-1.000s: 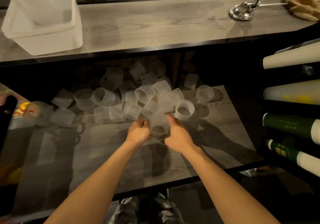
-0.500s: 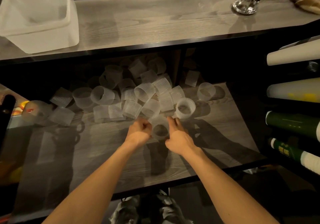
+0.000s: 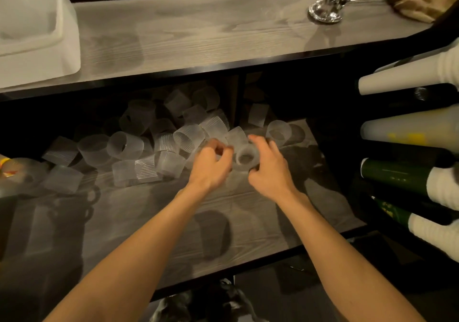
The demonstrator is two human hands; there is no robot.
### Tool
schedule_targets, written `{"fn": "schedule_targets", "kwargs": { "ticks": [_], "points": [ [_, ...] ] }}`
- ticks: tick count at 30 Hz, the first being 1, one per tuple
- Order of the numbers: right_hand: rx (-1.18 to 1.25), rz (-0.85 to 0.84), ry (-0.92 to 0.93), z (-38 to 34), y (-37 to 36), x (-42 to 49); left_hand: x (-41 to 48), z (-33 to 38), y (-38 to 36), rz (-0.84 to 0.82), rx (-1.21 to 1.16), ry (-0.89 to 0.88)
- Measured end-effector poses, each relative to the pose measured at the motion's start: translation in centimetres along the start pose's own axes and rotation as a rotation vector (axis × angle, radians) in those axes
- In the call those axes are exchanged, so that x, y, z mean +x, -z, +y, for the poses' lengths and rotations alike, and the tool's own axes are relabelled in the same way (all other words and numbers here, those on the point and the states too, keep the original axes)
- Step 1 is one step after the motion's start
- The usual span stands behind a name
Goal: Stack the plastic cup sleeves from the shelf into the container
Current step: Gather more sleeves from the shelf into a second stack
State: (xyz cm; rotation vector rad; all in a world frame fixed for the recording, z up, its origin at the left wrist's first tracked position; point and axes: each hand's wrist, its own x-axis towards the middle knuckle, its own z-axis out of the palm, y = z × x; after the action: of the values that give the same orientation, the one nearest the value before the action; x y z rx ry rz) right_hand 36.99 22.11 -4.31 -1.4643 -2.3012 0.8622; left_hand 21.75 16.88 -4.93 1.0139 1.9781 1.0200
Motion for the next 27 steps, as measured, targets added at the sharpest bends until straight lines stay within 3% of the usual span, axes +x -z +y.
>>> {"fn": "schedule_targets", "kwargs": {
  "ticks": [2, 5, 13, 20, 22, 24, 27],
  "points": [
    [0.017, 0.083, 0.019, 0.5, 0.6, 1.0, 1.2, 1.2, -1.1, -0.028, -0.031, -0.052],
    [0.022, 0.033, -0.048, 1.8, 0.6, 2.0, 2.3, 1.5, -2.6, -0.107, 0.011, -0.013],
    [0.011, -0.314, -0.188, 4.6, -0.3, 1.7, 2.7, -1.0, -4.5, -0.197, 0.303, 0.111],
    [-0.189, -0.717, -0.329, 4.1, 0.2, 3.2, 2.9, -2.0, -4.0, -0.177, 0.470, 0.121],
    [-0.294, -0.665, -0.312, 3.6, 1.3, 4.1, 3.2, -1.5, -3.2, -0.046, 0.495, 0.104],
    [-0.318, -0.475, -0.249, 3.1, 2.0, 5.3, 3.5, -0.8, -2.1, 0.124, 0.454, 0.061],
    [-0.058, -0.216, -0.153, 2.1, 1.7, 6.8, 4.3, 0.2, -0.3, 0.318, 0.392, -0.042]
  ]
}}
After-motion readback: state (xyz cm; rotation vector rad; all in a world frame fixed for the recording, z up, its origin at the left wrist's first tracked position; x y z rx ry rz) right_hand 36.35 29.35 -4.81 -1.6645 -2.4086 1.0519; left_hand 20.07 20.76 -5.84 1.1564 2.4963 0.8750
